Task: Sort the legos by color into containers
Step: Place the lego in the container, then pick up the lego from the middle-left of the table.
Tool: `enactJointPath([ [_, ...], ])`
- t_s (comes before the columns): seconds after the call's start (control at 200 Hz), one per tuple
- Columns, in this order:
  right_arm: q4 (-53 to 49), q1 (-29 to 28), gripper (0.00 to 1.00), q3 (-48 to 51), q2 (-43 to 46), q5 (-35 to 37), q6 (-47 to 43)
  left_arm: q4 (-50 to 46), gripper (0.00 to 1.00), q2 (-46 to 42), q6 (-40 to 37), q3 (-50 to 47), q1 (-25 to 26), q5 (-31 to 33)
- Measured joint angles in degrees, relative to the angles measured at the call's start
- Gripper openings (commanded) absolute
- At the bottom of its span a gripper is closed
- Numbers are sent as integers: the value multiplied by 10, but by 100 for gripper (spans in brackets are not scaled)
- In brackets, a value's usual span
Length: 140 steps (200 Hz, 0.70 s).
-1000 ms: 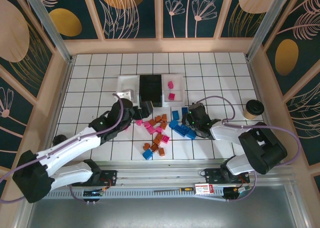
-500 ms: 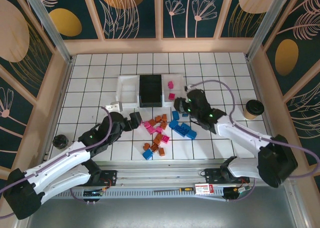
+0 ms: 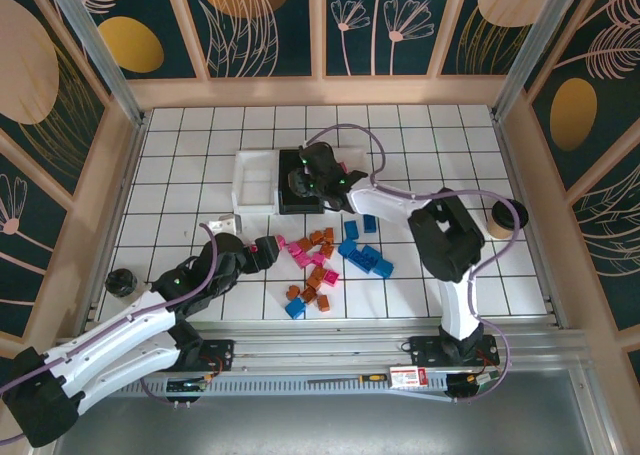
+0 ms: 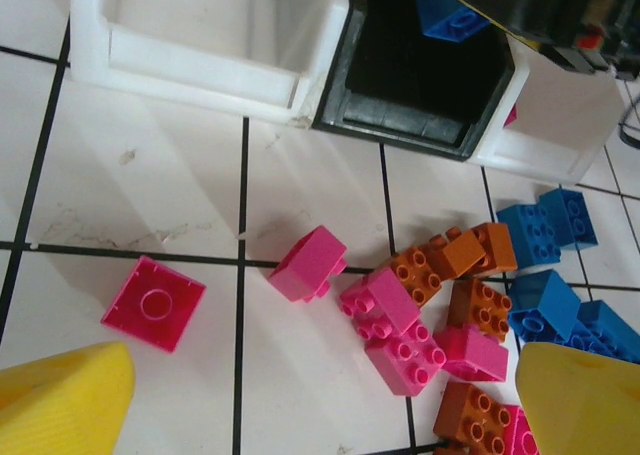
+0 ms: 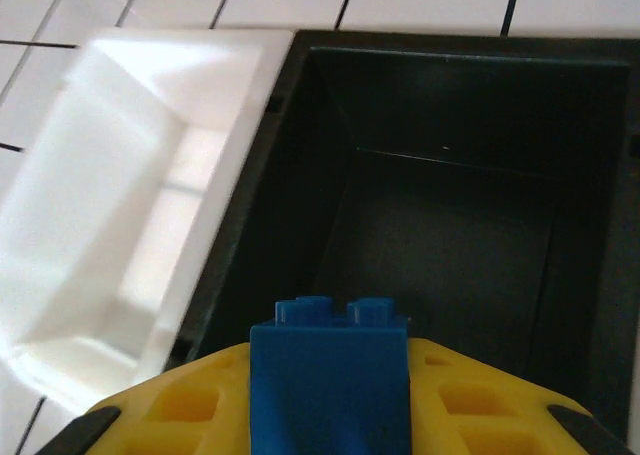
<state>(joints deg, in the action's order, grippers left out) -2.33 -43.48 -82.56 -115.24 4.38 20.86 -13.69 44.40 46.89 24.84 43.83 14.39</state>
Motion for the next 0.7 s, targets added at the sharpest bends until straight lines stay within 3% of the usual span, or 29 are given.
enactJointPath([
  [0.055,-9,0,53,-15,-14,2,3,-1,97,3,0,-3,0,-6],
  [0.12,-13,0,57,-29,-21,3,2,-1,96,9,-1,-5,0,-16],
  [0.38,2,0,60,9,31,7,1,2,87,58,-12,-5,19,-65],
  [0.525,28,0,60,118,128,10,7,2,84,81,-5,-5,95,-78],
  [0.701,56,6,61,230,197,12,23,-3,81,120,30,-5,228,-66],
])
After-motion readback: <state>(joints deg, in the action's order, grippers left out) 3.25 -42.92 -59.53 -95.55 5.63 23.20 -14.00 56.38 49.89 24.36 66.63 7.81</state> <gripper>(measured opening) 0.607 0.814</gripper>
